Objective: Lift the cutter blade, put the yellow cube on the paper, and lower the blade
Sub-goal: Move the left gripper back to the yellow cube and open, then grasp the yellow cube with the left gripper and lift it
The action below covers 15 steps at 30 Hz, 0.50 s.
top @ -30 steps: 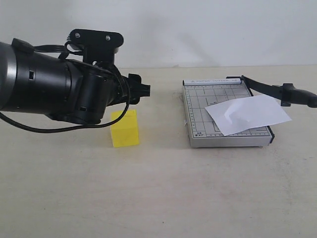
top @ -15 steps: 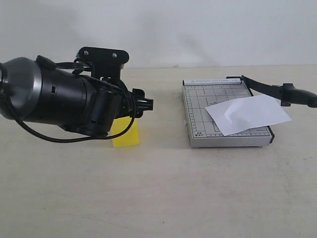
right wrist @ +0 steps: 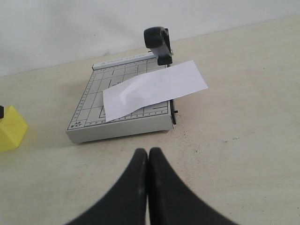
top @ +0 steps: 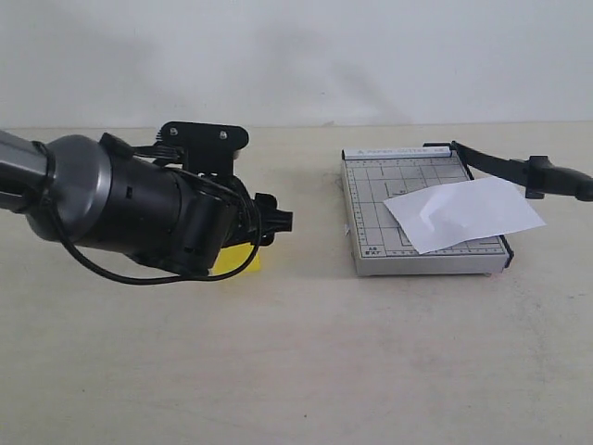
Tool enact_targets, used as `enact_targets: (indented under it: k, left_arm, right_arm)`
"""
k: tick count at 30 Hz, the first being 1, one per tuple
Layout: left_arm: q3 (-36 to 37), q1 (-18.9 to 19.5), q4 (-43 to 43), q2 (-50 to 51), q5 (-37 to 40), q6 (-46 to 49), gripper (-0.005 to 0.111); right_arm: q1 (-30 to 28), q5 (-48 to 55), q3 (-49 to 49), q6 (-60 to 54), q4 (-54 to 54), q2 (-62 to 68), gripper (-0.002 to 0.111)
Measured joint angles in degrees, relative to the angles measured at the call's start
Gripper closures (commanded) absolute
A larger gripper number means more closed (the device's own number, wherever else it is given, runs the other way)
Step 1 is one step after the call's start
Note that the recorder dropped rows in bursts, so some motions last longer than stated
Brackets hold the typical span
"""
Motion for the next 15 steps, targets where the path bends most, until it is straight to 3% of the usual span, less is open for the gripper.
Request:
enact_targets:
  k: [15]
  left_arm:
    - [0.00, 0.00, 0.00, 2.43, 1.30, -0.76, 0.025]
  right_arm:
    - [0.00, 0.00, 0.00, 0.00, 0.00, 0.00, 0.108]
